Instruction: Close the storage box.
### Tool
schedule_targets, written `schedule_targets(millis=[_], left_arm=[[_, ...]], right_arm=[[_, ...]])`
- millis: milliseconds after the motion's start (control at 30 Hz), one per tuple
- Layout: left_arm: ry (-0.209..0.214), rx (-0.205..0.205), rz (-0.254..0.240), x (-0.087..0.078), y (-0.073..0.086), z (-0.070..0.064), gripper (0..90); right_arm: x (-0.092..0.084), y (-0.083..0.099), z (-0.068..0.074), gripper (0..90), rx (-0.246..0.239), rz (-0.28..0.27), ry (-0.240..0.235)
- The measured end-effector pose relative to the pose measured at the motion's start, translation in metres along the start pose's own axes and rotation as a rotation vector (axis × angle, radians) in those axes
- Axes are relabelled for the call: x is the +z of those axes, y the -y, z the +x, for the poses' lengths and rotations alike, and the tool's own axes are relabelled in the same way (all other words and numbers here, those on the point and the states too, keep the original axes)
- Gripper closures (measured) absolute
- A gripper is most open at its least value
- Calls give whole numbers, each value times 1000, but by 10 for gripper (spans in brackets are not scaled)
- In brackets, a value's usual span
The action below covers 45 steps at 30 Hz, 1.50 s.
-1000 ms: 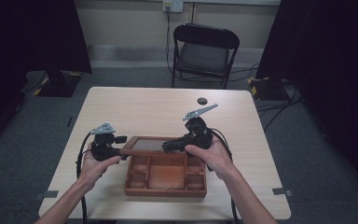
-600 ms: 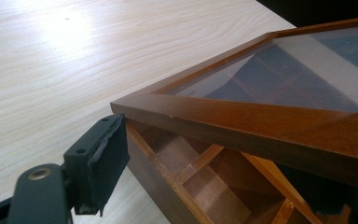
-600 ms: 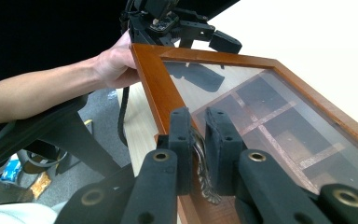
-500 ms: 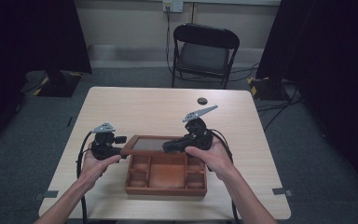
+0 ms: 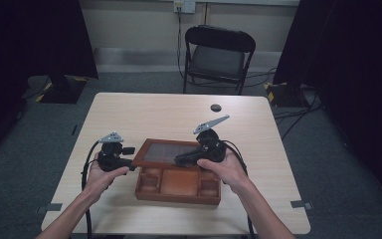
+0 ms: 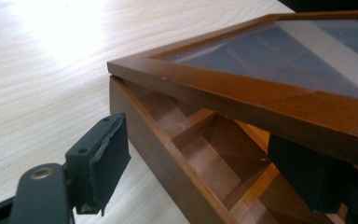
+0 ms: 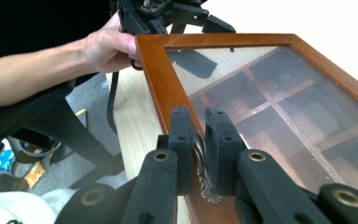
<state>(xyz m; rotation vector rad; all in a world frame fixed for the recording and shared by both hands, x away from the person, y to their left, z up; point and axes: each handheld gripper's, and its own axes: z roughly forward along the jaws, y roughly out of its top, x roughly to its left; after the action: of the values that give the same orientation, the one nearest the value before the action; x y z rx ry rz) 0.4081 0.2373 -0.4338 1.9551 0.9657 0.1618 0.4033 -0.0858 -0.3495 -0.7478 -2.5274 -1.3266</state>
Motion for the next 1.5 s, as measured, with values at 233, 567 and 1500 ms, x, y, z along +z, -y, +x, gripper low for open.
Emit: schedule_targets(millis=[233, 567, 1500], left_arm=[[16, 17, 30, 4, 2, -1, 201], [-28, -18, 55, 4, 5, 15, 208], [-80, -60, 47, -2, 6, 30, 210]], right_arm=[[-1, 5, -1, 820, -5, 14, -1], [-4, 15, -1, 817, -19, 37, 6], [8, 47, 5, 817, -32, 125, 21]])
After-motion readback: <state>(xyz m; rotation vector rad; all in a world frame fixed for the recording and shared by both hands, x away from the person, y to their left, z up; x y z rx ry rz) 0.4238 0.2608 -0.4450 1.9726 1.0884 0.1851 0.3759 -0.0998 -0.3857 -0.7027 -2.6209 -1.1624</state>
